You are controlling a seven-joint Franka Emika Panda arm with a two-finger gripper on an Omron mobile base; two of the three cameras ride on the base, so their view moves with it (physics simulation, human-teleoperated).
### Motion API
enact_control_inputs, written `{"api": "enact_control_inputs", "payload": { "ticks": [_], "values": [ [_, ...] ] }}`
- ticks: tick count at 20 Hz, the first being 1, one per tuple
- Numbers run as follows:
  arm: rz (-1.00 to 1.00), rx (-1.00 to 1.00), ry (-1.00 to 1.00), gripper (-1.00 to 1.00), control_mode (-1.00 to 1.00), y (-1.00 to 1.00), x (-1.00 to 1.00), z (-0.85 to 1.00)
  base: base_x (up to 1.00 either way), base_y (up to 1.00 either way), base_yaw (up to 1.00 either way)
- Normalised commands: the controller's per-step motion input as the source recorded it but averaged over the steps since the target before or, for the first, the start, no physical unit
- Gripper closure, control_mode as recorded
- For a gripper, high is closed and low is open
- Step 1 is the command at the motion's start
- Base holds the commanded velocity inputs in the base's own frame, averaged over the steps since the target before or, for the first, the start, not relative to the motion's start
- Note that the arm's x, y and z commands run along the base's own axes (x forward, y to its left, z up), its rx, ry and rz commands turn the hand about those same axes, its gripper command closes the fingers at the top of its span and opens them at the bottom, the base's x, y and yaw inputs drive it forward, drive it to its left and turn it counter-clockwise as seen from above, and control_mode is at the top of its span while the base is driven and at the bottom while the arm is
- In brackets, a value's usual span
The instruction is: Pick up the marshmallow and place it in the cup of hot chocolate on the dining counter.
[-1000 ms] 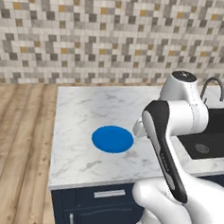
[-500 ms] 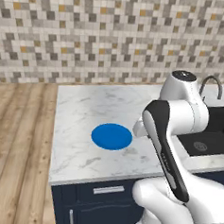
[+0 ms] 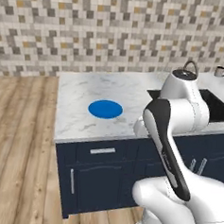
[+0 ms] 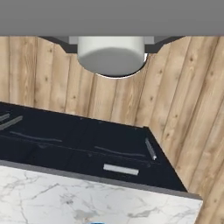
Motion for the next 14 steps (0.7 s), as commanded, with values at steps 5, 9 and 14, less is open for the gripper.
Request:
{"api": "enact_control_inputs", "payload": {
  "ticks": [5, 9, 14],
  "values": [
    [0.00, 0.00, 0.00, 1.00, 1.00, 0.00, 0.00, 0.00, -0.87, 0.99, -0.39],
    [0.00, 0.00, 0.00, 1.00, 1.00, 0.00, 0.00, 0.00, -0.71, 0.87, -0.57],
    [0.00, 0.00, 0.00, 1.00, 1.00, 0.00, 0.00, 0.00, -0.60, 0.85, -0.60]
  ]
}}
